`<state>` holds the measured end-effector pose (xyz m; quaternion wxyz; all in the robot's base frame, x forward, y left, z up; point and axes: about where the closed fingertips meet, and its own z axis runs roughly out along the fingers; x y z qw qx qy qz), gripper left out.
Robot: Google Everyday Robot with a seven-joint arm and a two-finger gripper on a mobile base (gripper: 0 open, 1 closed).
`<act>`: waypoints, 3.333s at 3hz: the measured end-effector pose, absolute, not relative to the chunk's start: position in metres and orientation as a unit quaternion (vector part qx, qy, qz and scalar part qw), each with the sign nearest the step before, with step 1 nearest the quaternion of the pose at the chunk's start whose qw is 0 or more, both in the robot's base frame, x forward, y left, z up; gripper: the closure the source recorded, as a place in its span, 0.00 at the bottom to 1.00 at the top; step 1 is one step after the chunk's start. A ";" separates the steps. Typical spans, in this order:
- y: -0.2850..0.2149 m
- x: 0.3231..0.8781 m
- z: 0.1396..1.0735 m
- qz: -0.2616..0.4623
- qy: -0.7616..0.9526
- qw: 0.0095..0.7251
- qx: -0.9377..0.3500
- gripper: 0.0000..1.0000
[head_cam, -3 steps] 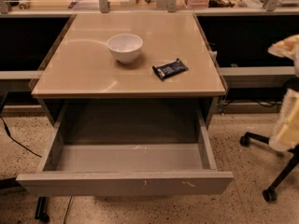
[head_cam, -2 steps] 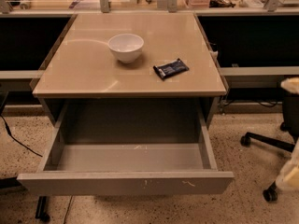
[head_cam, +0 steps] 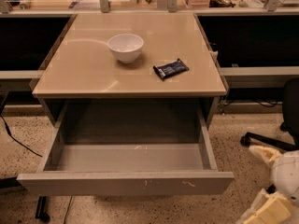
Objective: Close top drawer
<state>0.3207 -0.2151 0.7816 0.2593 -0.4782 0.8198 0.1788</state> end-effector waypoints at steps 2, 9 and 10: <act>-0.211 0.317 0.766 0.192 0.823 0.257 -0.469 0.18; -0.172 0.409 0.619 0.299 0.802 0.377 -0.355 1.00; -0.171 0.408 0.619 0.299 0.802 0.377 -0.355 1.00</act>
Offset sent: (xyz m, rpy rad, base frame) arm -0.0043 0.0045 -0.0183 0.0283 0.0259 -0.0113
